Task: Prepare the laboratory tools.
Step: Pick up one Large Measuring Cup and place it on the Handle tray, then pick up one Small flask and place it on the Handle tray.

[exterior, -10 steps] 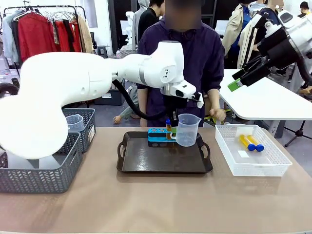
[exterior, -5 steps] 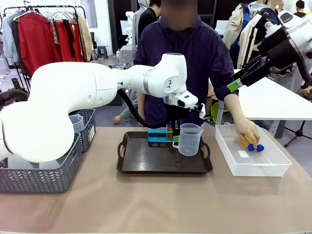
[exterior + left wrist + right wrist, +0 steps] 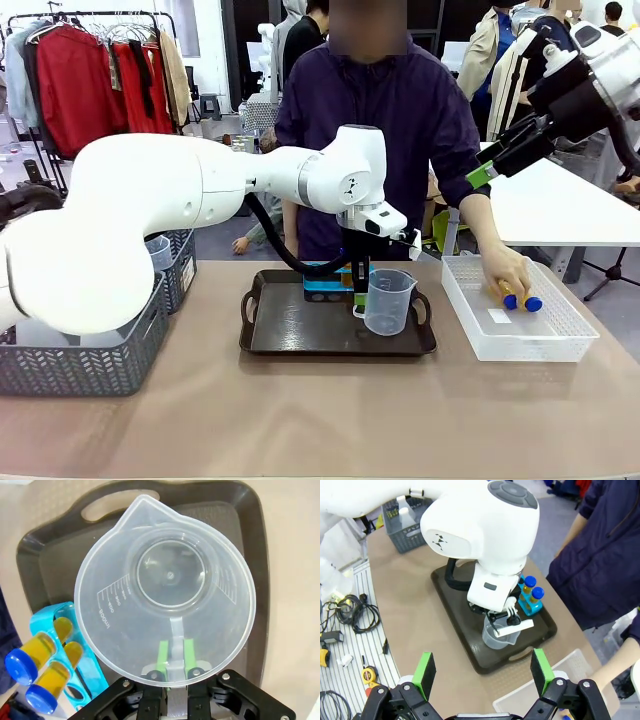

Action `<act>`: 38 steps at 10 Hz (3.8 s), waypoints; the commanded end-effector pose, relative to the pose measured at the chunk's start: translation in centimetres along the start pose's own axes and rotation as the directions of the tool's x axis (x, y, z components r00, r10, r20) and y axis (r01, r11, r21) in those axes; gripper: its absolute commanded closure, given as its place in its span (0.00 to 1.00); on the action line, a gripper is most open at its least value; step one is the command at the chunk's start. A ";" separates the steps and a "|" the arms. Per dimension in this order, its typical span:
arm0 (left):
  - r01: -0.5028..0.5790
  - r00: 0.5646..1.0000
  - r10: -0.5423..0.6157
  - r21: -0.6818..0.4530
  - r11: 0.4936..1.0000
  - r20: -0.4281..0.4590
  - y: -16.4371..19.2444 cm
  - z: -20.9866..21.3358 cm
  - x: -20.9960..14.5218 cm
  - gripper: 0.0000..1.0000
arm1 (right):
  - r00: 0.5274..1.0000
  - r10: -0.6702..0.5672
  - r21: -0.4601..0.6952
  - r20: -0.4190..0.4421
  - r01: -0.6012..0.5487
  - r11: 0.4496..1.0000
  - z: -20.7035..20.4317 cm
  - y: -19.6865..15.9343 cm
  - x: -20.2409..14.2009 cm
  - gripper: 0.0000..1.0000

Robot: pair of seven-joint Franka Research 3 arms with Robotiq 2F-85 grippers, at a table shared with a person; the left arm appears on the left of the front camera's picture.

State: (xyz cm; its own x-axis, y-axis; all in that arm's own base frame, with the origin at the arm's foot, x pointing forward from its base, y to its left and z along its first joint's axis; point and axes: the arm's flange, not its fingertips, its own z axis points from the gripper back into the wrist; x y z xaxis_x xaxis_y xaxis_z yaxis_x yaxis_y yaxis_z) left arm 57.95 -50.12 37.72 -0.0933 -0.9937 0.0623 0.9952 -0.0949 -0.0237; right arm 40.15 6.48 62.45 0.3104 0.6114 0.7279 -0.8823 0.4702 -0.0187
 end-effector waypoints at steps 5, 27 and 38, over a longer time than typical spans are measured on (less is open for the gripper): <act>0.018 1.000 -0.018 -0.004 1.000 0.001 -0.8 0.6 -0.8 0.19 | 1.000 0.002 0.002 0.008 -0.002 1.000 0.0 0.0 0.1 0.00; -0.636 0.744 0.658 0.429 0.641 0.119 -10.4 30.0 -23.5 0.00 | 1.000 0.002 0.002 0.008 -0.002 1.000 0.0 0.0 0.1 0.00; -0.750 0.627 0.776 0.325 0.576 0.074 -14.0 29.0 -29.3 0.00 | 1.000 0.002 0.002 0.008 -0.002 1.000 0.0 0.0 0.1 0.00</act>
State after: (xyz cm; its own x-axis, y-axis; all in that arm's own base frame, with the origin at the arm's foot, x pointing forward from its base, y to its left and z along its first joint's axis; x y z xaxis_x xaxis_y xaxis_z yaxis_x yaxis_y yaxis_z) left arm 49.57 -20.40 65.99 0.6655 -0.7431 0.0707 0.6981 0.6531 0.2933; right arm 40.16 6.44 62.44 0.3113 0.6114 0.7275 -0.8819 0.4710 -0.0185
